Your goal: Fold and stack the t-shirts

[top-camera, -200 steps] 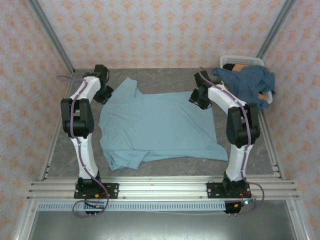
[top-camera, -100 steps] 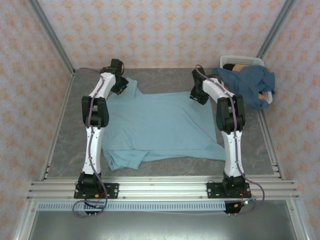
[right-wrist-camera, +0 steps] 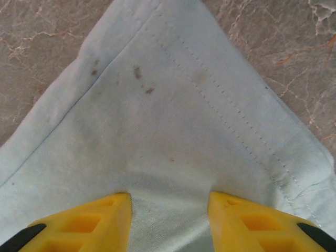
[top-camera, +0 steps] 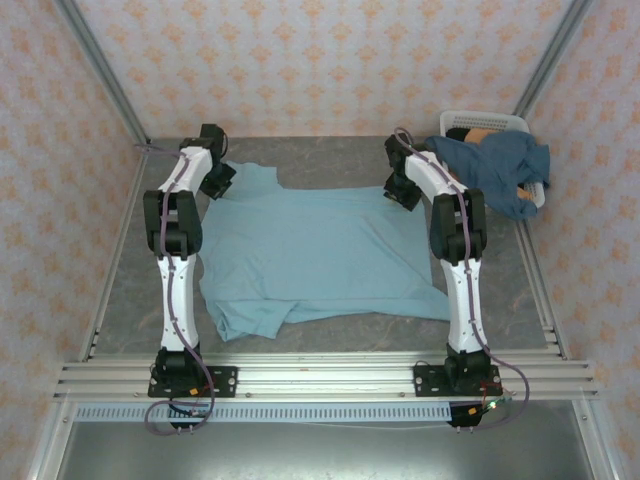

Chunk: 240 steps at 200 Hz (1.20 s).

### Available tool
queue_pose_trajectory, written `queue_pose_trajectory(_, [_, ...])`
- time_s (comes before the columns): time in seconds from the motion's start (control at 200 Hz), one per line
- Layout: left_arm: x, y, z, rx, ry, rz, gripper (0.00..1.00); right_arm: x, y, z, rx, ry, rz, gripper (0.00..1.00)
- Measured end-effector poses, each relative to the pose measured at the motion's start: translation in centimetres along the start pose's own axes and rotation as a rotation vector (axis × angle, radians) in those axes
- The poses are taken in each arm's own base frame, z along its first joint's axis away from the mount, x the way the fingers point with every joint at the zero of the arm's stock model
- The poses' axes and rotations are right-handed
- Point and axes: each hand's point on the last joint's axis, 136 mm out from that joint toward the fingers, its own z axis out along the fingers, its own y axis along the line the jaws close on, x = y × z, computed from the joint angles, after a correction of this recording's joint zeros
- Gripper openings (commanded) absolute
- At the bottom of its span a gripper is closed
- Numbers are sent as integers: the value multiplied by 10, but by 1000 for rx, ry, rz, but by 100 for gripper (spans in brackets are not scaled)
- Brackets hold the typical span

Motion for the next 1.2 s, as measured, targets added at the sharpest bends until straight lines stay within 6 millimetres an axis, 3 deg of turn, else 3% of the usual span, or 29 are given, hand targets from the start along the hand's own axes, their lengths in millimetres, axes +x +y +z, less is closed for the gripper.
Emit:
queue_pose_trajectory(0.195, [-2, 4, -2, 4, 14, -18, 8, 0, 1, 0, -4, 3, 7, 43])
queue_pose_trajectory(0.32, [-4, -7, 2, 33, 25, -18, 8, 2, 3, 0, -14, 16, 6, 43])
queue_pose_trajectory(0.651, [-31, -84, 18, 280, -3, -30, 12, -15, 30, 3, -80, 15, 19, 44])
queue_pose_trajectory(0.816, [-52, -126, 22, 470, -44, -84, 28, -38, 59, 3, -200, 6, 38, 46])
queue_pose_trajectory(0.896, [-59, -137, 18, 523, -65, -89, 41, -49, 74, 2, -266, -6, 34, 48])
queue_pose_trajectory(0.961, [-61, -137, 12, 523, -76, -76, 50, -51, 78, 0, -289, -7, 28, 51])
queue_pose_trajectory(1.061, [-61, -119, -10, 443, -93, -51, 52, -52, 78, -7, -301, -14, 22, 51])
queue_pose_trajectory(1.121, [-56, -97, -40, 372, -98, -43, 50, -48, 73, -14, -292, -6, 23, 52])
queue_pose_trajectory(1.201, [-43, -57, -96, 308, -98, -43, 46, -41, 62, -34, -291, -2, 37, 52])
